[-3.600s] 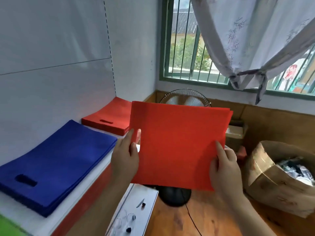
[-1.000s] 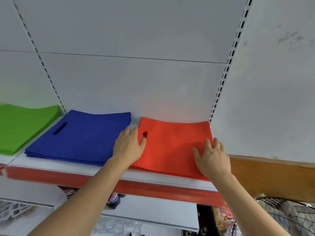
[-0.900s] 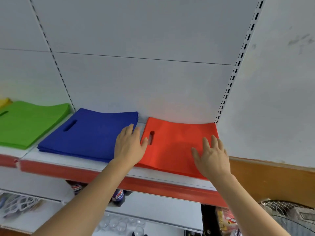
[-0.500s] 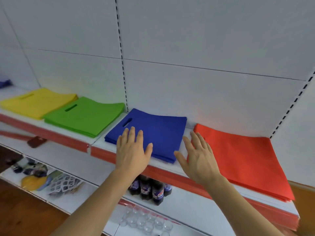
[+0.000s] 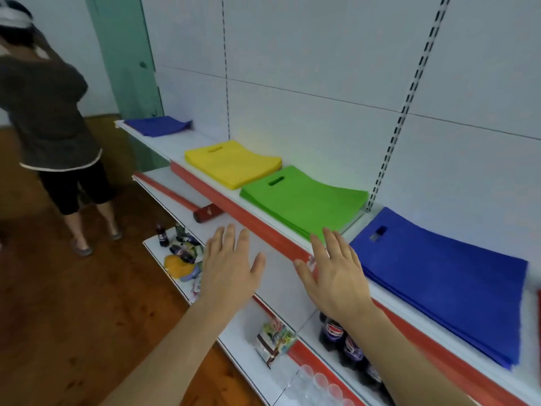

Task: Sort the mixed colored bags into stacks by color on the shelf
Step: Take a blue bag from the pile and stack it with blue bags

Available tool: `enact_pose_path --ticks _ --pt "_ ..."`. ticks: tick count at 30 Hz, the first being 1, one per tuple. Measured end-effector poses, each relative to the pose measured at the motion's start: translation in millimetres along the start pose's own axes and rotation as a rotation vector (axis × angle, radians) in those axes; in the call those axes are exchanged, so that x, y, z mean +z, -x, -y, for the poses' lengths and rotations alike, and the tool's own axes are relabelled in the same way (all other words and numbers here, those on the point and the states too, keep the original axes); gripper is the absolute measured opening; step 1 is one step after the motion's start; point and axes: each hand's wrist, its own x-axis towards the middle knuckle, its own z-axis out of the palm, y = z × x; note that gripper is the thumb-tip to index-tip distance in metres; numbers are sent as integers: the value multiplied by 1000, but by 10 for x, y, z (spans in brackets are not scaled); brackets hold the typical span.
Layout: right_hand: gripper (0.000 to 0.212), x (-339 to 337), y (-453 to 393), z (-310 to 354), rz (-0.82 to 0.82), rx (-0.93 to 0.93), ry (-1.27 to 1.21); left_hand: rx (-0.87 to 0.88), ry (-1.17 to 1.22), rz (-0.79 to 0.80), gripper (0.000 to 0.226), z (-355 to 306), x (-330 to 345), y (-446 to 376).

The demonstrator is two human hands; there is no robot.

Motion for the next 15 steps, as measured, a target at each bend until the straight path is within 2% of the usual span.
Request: enact_pose_path --ticks 7,15 --pt "81 633 -1098 648 20 -112 -31 -94 -22 -30 72 860 27 -663" --pt "80 1035 -2417 1426 50 -236 -73 -215 -53 -63 70 1724 -32 -1500"
